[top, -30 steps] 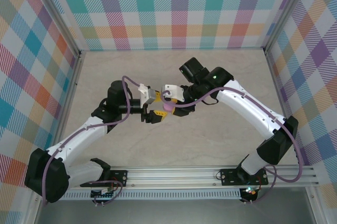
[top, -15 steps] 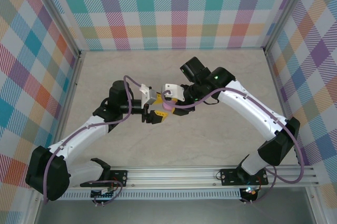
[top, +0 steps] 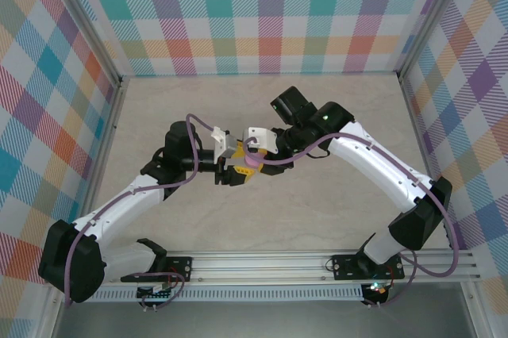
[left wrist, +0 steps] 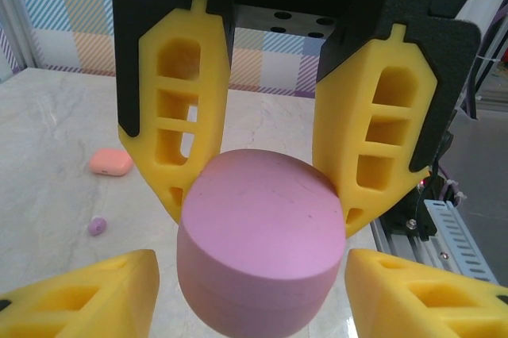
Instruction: Insert the wireless bluetooth earbuds into the charging case
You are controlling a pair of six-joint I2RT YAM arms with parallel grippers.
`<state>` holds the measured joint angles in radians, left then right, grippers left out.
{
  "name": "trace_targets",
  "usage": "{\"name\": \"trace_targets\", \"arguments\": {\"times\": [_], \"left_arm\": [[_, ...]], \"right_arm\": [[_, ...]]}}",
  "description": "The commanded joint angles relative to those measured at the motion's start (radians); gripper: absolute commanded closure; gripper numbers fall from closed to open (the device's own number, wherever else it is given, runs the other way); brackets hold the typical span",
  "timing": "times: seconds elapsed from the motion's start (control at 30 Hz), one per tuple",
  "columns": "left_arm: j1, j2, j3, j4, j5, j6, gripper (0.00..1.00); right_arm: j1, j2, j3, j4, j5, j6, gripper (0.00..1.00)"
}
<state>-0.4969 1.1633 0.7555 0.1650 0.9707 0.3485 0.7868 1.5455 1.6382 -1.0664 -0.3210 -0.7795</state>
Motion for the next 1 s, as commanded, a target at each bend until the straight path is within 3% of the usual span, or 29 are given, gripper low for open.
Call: {"name": "trace_targets", "arguments": {"times": [0.0, 0.13, 0.5, 0.6, 0.73, 0.8, 0.97], "left_arm": [[-0.011, 0.000, 0.033, 0.033, 0.033, -0.003, 0.39], [-0.011, -0.005, 0.033, 0.033, 0.032, -0.005, 0.41], [-0.011, -0.010, 0.035, 0.027, 0.041, -0.002, 0.58], [-0.011, -0.009, 0.028, 0.028, 0.039, 0.001, 0.60], [-0.011, -0.017, 0.016, 0.028, 0.035, 0.003, 0.63], [-0.010, -0.024, 0.003, 0.038, 0.031, 0.004, 0.68], [-0.009, -0.037, -0.024, 0.060, 0.018, -0.014, 0.72]], "right_arm": [[0.008, -0.027, -0.003, 0.000, -0.009, -0.026, 0.65], [0.011, -0.029, -0.006, 0.003, -0.012, -0.023, 0.65], [0.012, -0.033, -0.015, 0.016, -0.017, -0.020, 0.64], [0.012, -0.038, -0.020, 0.030, -0.012, -0.011, 0.58], [0.012, -0.062, -0.040, 0.075, 0.011, 0.011, 0.43], [0.012, -0.083, -0.062, 0.107, 0.024, 0.013, 0.39], [0.010, -0.135, -0.124, 0.186, 0.040, 0.025, 0.33]]}}
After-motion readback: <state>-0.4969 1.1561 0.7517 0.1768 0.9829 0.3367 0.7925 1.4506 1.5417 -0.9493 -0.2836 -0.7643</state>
